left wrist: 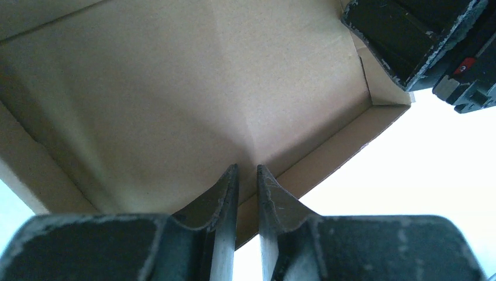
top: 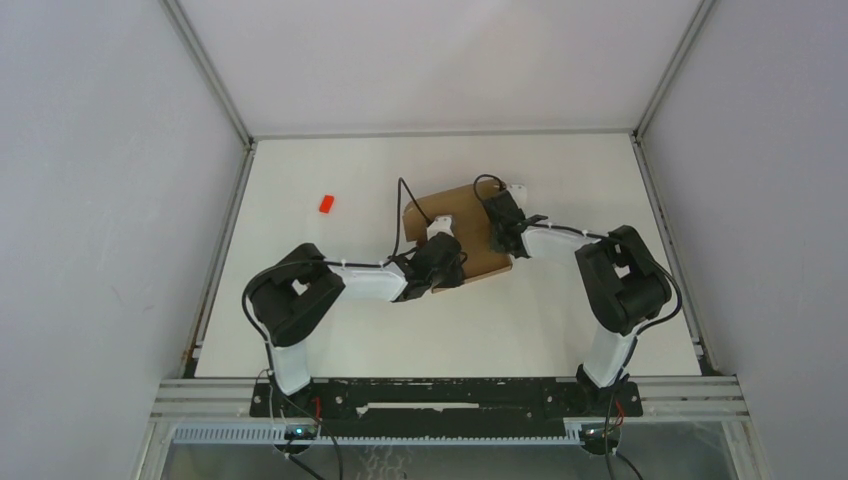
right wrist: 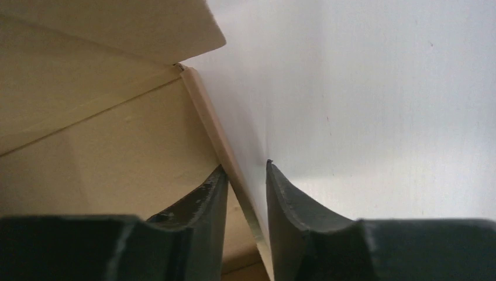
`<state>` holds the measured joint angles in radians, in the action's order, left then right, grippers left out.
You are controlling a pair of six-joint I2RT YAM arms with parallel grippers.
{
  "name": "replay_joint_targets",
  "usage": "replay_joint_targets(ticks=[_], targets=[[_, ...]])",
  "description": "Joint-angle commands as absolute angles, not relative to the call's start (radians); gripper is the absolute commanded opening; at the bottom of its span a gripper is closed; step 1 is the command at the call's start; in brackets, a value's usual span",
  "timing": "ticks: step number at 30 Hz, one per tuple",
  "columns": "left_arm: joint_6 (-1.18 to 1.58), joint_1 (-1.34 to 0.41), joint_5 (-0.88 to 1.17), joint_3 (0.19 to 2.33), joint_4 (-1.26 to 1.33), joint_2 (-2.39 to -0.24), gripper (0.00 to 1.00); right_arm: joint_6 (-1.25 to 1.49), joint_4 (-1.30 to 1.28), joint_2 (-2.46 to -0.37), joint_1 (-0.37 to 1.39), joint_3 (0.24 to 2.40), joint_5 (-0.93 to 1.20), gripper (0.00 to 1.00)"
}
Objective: Fold the paper box
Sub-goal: Fold the paper box at the center of the board.
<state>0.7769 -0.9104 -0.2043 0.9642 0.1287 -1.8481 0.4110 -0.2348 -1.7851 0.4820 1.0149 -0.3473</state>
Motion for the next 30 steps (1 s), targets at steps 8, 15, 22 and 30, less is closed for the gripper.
replay_joint_targets(ticks=[8,15,22,30], targets=[[0.742,-0.914,-0.186,0.991,0.074,-1.887,0.23,0.388,-0.202,-1.783,0.468,1.058,-0.445,0.29],[0.736,-0.915,-0.185,0.987,0.074,-1.888,0.23,0.367,-0.084,-1.717,0.472,0.996,-0.392,0.49],[0.730,-0.914,-0.177,0.990,0.075,-1.891,0.23,0.329,-0.010,-1.701,0.459,0.998,-0.343,0.50],[0.723,-0.914,-0.170,0.997,0.077,-1.899,0.23,0.296,0.027,-1.764,0.458,1.035,-0.289,0.46]])
